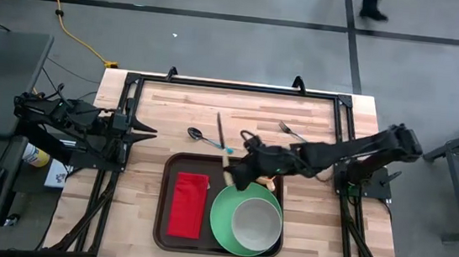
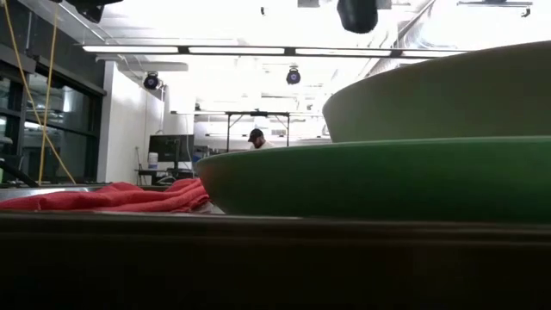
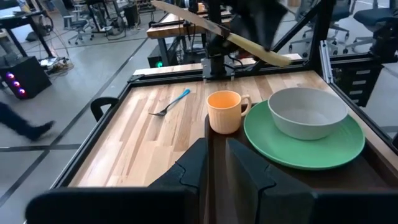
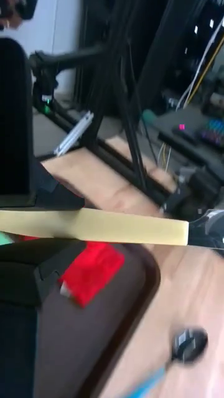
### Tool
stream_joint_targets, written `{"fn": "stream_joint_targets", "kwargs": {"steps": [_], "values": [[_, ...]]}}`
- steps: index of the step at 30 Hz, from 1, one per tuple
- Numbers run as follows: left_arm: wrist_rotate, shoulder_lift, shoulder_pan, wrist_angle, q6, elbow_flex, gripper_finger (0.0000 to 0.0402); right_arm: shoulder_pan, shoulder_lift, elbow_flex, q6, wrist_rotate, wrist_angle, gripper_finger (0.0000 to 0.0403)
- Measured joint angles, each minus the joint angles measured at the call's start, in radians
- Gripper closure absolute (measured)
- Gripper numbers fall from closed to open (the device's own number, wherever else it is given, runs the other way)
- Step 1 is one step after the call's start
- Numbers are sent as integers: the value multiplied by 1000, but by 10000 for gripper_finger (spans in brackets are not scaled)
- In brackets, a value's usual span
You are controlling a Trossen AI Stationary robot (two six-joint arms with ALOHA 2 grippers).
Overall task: Set up tray
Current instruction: Put the yellow knife to the left of the green plate on the red napkin on the brown serving tray
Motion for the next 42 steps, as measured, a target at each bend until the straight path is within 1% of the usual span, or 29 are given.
{"fn": "stream_joint_targets", "kwargs": {"steps": [5, 10, 13, 17, 20, 23, 26, 28, 31, 35, 38, 40, 42], "values": [[-21, 0, 0, -1, -37, 0, 314, 43, 78, 0, 52, 3, 155, 375], [-29, 0, 0, -5, -41, 0, 314, 103, 140, 2, 133, 66, 311, 375], [-50, 0, 0, -5, -36, 0, 314, 133, 180, 2, 208, 119, 333, 375], [-67, 0, 0, -9, -21, 0, 314, 150, 244, 7, 293, 153, 341, 375], [-81, 0, 0, -9, -18, 0, 314, 150, 319, 50, 327, 150, 333, 375], [-87, 0, 0, -9, -18, 0, 314, 139, 411, 136, 338, 121, 320, 375], [-87, 0, 0, -8, -22, 0, 314, 124, 503, 271, 339, 89, 235, 375], [-87, 0, 0, -8, -28, 0, 314, 112, 556, 379, 341, 68, 118, 375], [-87, 0, 0, -7, -40, 0, 314, 97, 623, 547, 342, 54, -105, 375], [-90, 0, 0, -5, -64, 0, 314, 85, 696, 740, 355, 74, -339, 375], [-108, 0, 0, -5, -91, 0, 314, 87, 729, 822, 382, 114, -410, 375], [-130, 0, 0, -5, -106, 0, 314, 94, 742, 839, 409, 146, -410, 375], [-148, 0, 0, -6, -109, 0, 314, 102, 750, 838, 444, 155, -429, 375]]}}
